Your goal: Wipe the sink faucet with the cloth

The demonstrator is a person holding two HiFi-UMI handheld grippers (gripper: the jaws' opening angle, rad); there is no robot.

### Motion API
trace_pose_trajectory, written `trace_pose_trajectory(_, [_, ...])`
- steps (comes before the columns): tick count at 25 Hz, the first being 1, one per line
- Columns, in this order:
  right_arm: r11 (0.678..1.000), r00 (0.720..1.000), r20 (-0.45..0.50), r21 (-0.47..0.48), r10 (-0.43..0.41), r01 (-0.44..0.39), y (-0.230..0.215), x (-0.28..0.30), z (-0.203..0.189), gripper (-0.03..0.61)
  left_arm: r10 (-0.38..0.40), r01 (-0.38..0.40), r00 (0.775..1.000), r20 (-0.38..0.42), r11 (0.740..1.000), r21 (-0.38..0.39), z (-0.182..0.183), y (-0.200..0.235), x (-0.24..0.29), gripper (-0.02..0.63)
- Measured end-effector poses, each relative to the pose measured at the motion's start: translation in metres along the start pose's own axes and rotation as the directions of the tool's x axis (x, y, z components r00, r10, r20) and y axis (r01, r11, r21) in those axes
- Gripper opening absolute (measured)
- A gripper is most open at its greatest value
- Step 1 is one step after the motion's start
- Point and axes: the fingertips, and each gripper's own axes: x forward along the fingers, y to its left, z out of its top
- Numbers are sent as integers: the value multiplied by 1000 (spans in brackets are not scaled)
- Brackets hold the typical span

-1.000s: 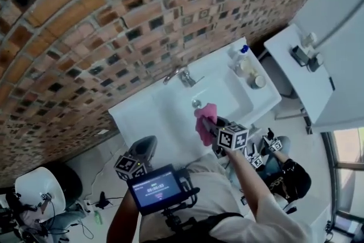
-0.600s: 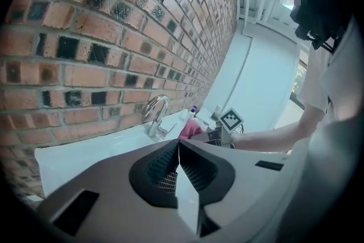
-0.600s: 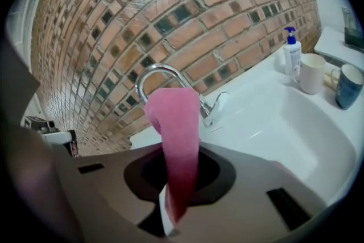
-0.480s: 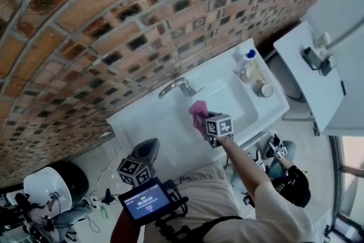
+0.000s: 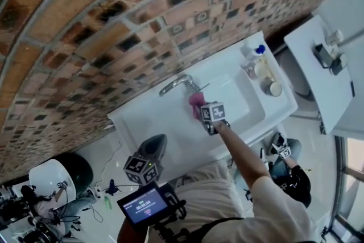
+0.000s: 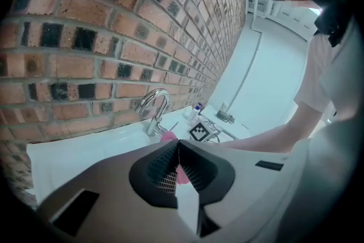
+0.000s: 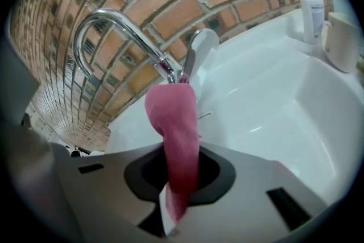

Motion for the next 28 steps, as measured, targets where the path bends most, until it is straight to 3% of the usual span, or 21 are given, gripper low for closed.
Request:
trace_pose_trajectory(9, [1000, 1000, -5, 9, 2, -2, -14, 23, 28, 57, 60, -61, 998, -10, 998, -21, -14, 15, -4, 5])
trace_pose_trajectory(15, [1000, 997, -73, -16, 19, -20, -9, 19, 39, 55, 66, -66, 998, -6, 997, -50, -14, 15, 2, 5])
trace_pose_trajectory(22, [998, 998, -14, 0, 68, -68, -8, 2, 49, 55, 56, -58, 998, -24, 996, -71, -19, 14, 5, 5])
trace_pose_trajectory(28, [998, 997, 37, -24, 62, -61, -12, -19, 65, 55, 61, -62, 998, -16, 994, -92, -21, 14, 3, 5])
